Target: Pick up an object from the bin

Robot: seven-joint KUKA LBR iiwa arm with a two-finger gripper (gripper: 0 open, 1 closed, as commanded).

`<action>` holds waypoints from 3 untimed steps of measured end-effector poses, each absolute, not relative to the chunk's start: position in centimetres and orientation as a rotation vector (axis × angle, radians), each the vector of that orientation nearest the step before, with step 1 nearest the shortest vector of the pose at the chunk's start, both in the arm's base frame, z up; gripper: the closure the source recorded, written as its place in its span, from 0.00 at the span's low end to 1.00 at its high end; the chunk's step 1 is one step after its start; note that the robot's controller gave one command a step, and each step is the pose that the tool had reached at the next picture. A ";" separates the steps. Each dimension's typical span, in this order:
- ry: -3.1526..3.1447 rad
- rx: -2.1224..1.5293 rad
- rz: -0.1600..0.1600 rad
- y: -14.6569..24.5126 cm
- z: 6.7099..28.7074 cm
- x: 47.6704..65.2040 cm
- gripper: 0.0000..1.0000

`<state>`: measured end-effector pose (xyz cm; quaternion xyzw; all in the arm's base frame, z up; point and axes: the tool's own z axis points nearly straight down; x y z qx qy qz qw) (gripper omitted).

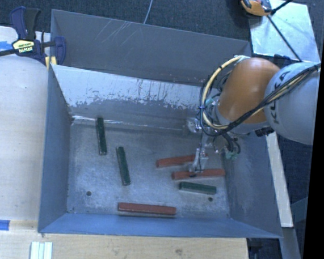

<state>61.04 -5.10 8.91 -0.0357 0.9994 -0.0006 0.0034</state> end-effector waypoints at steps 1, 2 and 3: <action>3.118 -0.337 -0.001 -6.7 7.2 60.6 1.00; 3.118 -0.338 -0.001 -6.7 7.2 60.6 1.00; 3.102 -0.446 -0.002 -5.2 21.5 61.7 1.00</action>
Offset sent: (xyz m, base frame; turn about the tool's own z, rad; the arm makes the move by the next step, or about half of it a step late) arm 0.0000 0.0000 0.0000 0.0000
